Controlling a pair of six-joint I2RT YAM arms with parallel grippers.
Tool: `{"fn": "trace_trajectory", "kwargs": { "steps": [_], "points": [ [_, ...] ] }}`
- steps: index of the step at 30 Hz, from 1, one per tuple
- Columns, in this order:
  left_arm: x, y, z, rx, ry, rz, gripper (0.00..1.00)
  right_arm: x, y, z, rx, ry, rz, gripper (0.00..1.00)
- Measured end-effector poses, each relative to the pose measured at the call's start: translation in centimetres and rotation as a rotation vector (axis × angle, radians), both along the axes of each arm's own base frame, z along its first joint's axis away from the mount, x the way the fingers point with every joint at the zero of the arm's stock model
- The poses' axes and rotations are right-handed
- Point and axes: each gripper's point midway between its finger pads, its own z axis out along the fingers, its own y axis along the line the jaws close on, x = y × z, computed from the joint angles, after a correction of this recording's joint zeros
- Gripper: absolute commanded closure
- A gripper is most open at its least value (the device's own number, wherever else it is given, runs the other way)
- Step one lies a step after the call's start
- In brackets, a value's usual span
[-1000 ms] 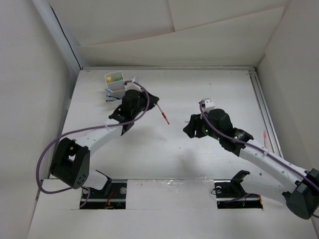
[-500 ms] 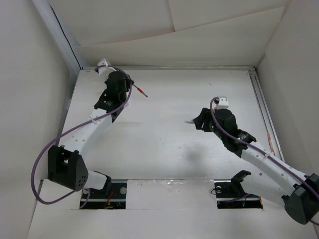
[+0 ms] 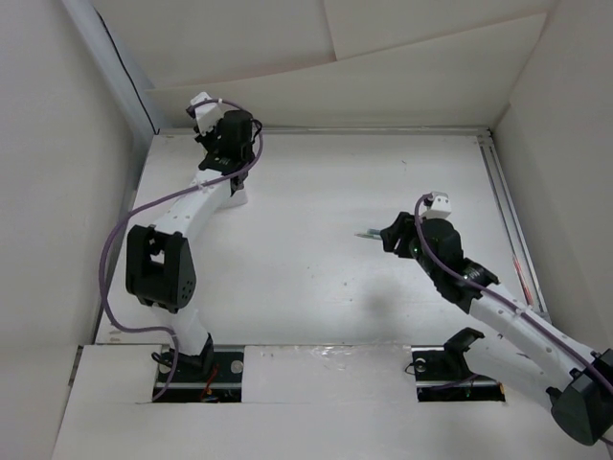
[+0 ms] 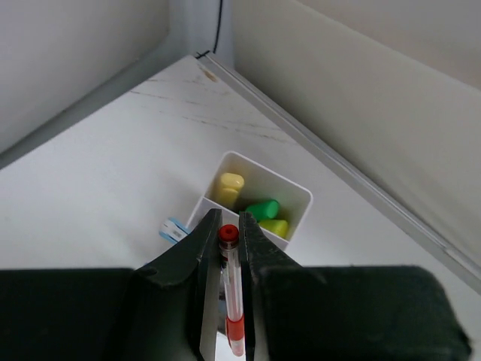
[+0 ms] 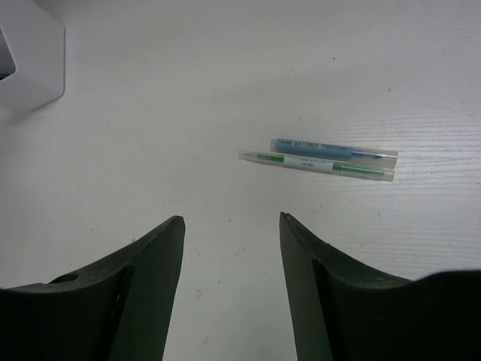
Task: Sort the stationery into containers
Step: Place the pen in the storage box.
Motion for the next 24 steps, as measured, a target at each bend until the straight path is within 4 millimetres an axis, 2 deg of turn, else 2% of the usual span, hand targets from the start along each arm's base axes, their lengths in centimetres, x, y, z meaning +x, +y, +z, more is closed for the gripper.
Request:
{"fn": "trace_trajectory", "kwargs": {
  "steps": [7,15,19,24],
  "points": [
    [0.9,1.5,-2.1,0.134,0.083,0.095,1.0,0.1,0.2,-0.3,0.0,0.007,0.009,0.41],
    [1.1,2.4,-1.7,0.203,0.065,0.15,1.0,0.2,0.7,0.1,0.018,-0.008,0.026,0.41],
    [1.2,2.6,-2.2,0.218,0.064,0.161,1.0,0.1,0.9,0.2,0.024,-0.009,0.038,0.41],
    [1.7,2.5,-4.2,0.233,0.092,0.162,1.0,0.0,1.1,0.0,0.027,-0.008,0.048,0.41]
  ]
}}
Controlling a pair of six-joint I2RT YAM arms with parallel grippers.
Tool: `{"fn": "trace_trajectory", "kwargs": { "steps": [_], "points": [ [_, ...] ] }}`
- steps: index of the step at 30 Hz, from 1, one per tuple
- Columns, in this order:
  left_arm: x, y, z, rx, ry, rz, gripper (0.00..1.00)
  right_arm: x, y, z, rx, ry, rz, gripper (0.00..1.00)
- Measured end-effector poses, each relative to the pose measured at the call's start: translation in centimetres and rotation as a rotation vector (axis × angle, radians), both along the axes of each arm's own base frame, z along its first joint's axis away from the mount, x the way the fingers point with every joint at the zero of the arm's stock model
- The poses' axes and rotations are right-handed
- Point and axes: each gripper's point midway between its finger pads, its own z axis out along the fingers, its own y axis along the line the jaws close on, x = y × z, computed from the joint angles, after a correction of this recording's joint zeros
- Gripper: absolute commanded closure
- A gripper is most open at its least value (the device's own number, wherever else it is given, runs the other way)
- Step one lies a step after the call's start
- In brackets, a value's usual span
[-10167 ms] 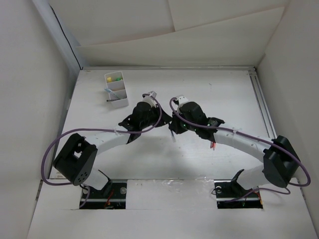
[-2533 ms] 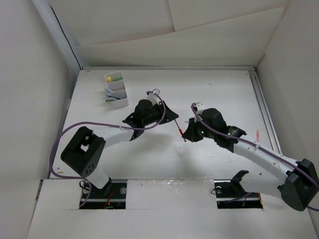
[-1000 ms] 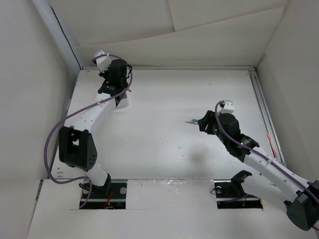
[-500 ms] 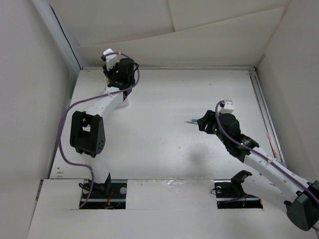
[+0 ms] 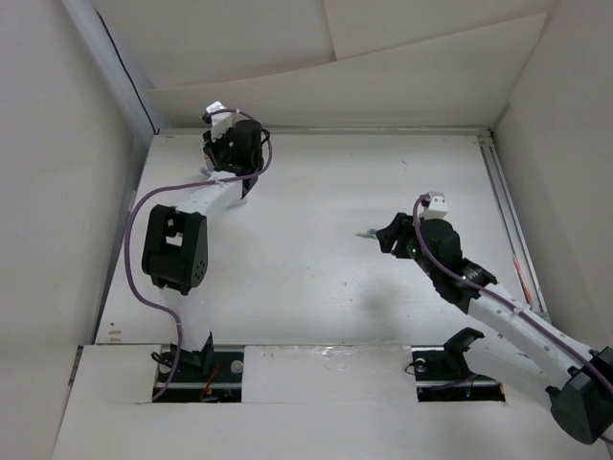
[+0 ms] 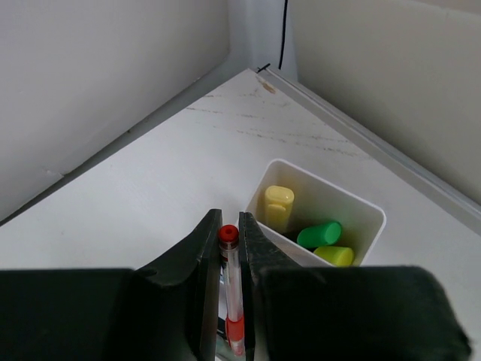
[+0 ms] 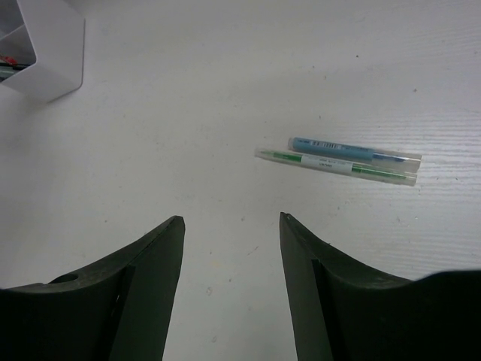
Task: Sort the stationery into containers
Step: Place the pen in the storage box.
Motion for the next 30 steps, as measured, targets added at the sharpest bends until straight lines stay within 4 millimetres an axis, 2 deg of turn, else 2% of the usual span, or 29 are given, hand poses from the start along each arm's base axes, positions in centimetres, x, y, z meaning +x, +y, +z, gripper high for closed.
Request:
{"fn": "trace_trajectory", "kwargs": {
  "steps": [6,7,8,11,12,14,17,20,23,24,26,27,28,29,30],
  "points": [
    [0.2,-0.1,-1.9,-0.003,0.023,0.004,1.0,0.0,0.0,-0.3,-0.004,0.006,0.001,0.41],
    [0.2,-0.2,-2.0,-0.006,0.021,0.005,0.96,0.0,0.0,-0.4,-0.004,0.006,0.001,0.41],
    [0.2,-0.2,-2.1,-0.01,0.018,0.004,0.87,0.0,0.0,-0.3,-0.003,0.006,0.001,0.41],
    [0.0,-0.4,-2.4,-0.022,0.011,0.009,0.75,0.1,0.1,-0.3,-0.001,0.003,0.001,0.35],
    [0.0,-0.5,-2.6,-0.025,0.013,0.007,0.67,0.1,0.1,-0.3,-0.002,0.003,0.001,0.33],
    [-0.3,-0.8,-3.1,-0.03,0.017,0.003,0.62,0.2,0.2,-0.5,-0.004,0.007,0.001,0.28],
    [-0.8,-1.3,-3.5,-0.038,0.025,-0.012,0.59,0.4,0.2,-1.2,-0.017,0.026,0.0,0.21],
    [-1.0,-1.8,-2.6,-0.06,0.006,-0.033,0.59,0.5,0.1,-1.7,-0.03,0.037,-0.011,0.19],
    [-1.4,-2.4,-0.2,-0.11,-0.051,-0.066,0.61,0.8,-0.4,-2.4,-0.047,0.053,-0.035,0.19],
    [-1.5,-2.5,0.9,-0.131,-0.076,-0.081,0.63,0.9,-0.7,-2.7,-0.056,0.063,-0.047,0.25],
    [-1.9,-3.0,3.2,-0.182,-0.133,-0.119,0.66,1.3,-1.4,-3.4,-0.074,0.083,-0.079,0.43],
    [-2.2,-3.3,4.6,-0.211,-0.168,-0.144,0.66,1.5,-1.8,-3.9,-0.083,0.097,-0.095,0.55],
    [-2.7,-3.6,6.0,-0.239,-0.206,-0.169,0.67,1.7,-2.2,-4.4,-0.088,0.114,-0.11,0.85],
    [-3.2,-4.0,7.4,-0.267,-0.242,-0.195,0.69,1.9,-2.7,-5.0,-0.099,0.134,-0.125,0.95],
    [-3.9,-4.7,8.8,-0.301,-0.283,-0.232,0.69,2.1,-3.0,-5.7,-0.103,0.156,-0.14,1.0]
  ]
}}
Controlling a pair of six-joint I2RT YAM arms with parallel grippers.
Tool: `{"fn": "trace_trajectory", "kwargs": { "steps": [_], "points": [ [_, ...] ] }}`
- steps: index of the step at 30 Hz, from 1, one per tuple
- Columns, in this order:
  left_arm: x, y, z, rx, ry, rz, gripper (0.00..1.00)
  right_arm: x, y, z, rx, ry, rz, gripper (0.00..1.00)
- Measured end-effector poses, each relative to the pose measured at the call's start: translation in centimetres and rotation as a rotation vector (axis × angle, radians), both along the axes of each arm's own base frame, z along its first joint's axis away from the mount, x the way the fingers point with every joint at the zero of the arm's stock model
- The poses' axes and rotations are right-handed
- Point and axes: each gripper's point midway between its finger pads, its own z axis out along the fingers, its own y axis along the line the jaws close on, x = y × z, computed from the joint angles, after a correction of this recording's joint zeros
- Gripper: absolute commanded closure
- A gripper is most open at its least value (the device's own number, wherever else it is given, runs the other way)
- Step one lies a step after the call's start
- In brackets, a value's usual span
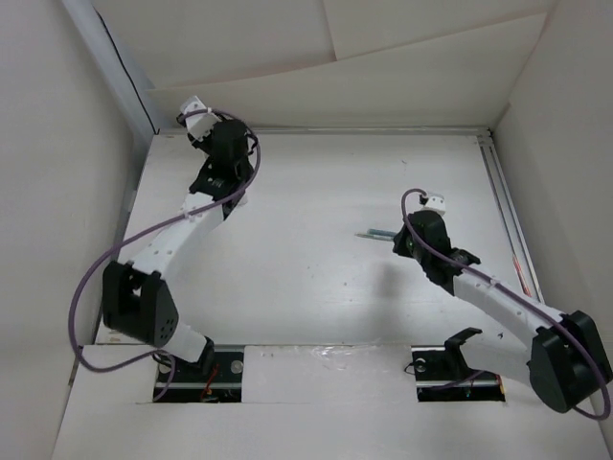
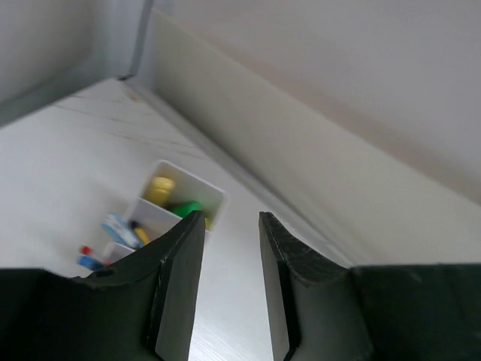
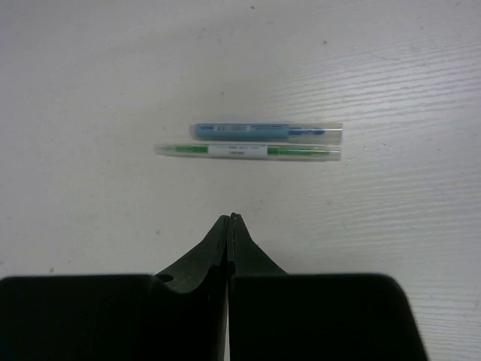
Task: Sort the stationery into containers
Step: Place the pen in the storage box, then pick up the pen from the center of the board.
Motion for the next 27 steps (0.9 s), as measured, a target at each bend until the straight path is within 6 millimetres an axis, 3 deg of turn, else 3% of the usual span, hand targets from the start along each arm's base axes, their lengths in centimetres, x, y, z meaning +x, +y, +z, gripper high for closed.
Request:
{"fn": "trace_trajectory", "kwargs": {
  "steps": [3,5,7,8,11,12,14,18,21,27],
  "points": [
    [-2.6,-3.9,2.5,-0.095,-0.106,-0.158,0.7,0.4,-1.0,-1.8,-0.024,0.062,-0.037,1.0],
    [-4.6,-7.7,2.2,-0.151,-0.135,-0.295,0.7,0.6,-1.4,-2.6,-0.035,0.089,-0.051,0.98],
    [-6.5,-11.5,0.0,-0.184,-0.113,-0.42,0.7,0.8,-1.7,-3.2,-0.046,0.114,-0.06,0.83],
    [-7.3,-13.4,-1.6,-0.191,-0.085,-0.483,0.7,0.9,-1.8,-3.5,-0.05,0.128,-0.064,0.65],
    [-9.7,-17.4,-7.5,-0.197,0.043,-0.64,0.73,1.5,-1.9,-3.9,-0.061,0.153,-0.069,0.5],
    [-10.3,-17.9,-9.2,-0.199,0.084,-0.672,0.73,1.8,-1.9,-3.9,-0.065,0.16,-0.068,0.45],
    [-11.3,-18.3,-11.9,-0.208,0.145,-0.717,0.73,2.3,-1.7,-4.0,-0.074,0.174,-0.063,0.43],
    [-13.1,-18.9,-14.7,-0.235,0.209,-0.797,0.73,3.7,-1.1,-4.2,-0.091,0.203,-0.053,0.57],
    [-14.4,-18.9,-15.0,-0.252,0.207,-0.844,0.73,4.4,-0.8,-5.0,-0.109,0.241,-0.044,0.61],
    [-15.8,-18.8,-12.5,-0.274,0.125,-0.911,0.73,4.9,-0.5,-6.5,-0.138,0.315,-0.023,0.57]
  ]
}}
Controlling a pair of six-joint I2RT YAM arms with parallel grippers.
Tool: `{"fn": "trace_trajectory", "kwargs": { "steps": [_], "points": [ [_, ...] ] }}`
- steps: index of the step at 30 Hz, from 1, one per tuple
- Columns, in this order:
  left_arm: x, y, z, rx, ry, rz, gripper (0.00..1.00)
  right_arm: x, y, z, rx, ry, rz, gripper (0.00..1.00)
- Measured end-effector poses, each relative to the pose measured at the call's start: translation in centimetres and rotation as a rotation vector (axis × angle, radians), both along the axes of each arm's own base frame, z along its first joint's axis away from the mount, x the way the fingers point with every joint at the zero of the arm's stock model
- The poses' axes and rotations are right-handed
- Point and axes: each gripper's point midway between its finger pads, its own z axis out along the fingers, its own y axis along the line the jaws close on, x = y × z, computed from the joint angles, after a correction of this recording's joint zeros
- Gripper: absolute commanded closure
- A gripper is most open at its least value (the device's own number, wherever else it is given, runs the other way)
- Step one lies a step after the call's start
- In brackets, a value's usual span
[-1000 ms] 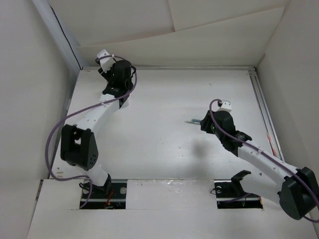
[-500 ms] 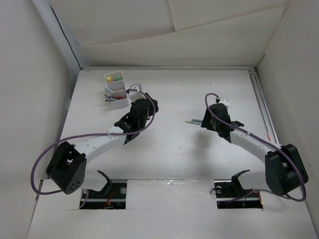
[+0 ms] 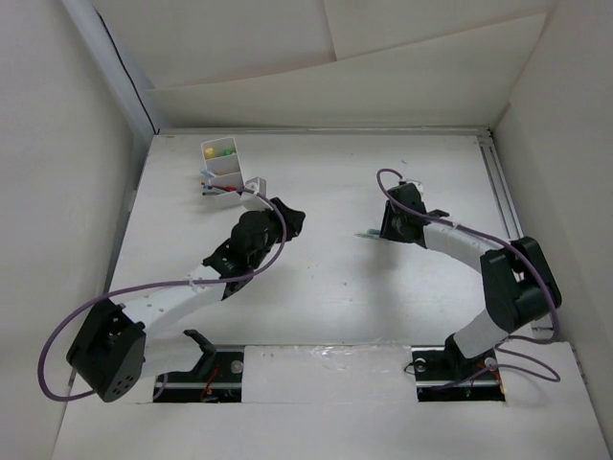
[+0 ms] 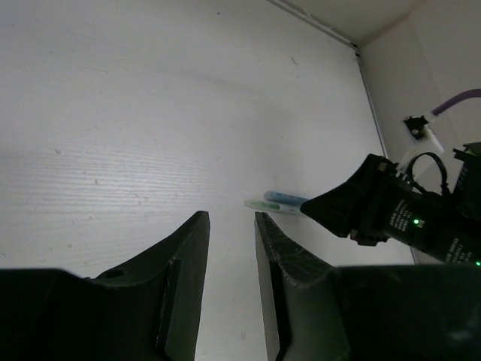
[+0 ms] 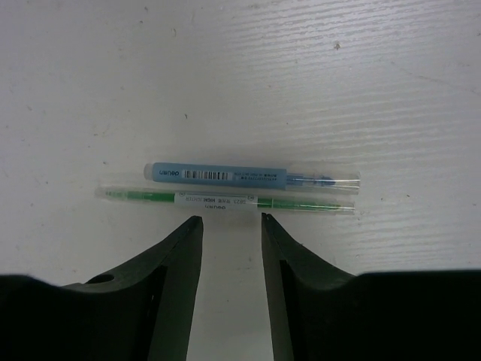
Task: Sort the stationery into containers
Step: Pick up the pen from the center of the board.
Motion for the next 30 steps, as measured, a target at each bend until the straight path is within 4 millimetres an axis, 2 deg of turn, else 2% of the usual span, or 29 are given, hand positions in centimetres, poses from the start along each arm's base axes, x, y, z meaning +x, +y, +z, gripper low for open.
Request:
{"fn": "trace_trajectory", "kwargs": {
  "steps": [4,11,20,30],
  "points": [
    [-0.6,-0.4,1.0,-0.031,-0.024,-0.038,0.73,-0.3,0.2,-0.5,0.002,0.026,0.011,0.51],
    [-1.2,-1.1,1.0,-0.044,-0.02,-0.088,0.73,-0.2,0.6,-0.5,0.017,0.043,0.038,0.4],
    [-1.3,-1.2,1.2,-0.05,-0.024,-0.098,0.74,-0.5,0.8,-1.2,0.018,0.076,0.082,0.34],
    [-1.4,-1.3,1.2,-0.057,-0.02,-0.11,0.76,-0.2,0.8,-1.1,0.026,0.078,0.098,0.34]
  ]
}}
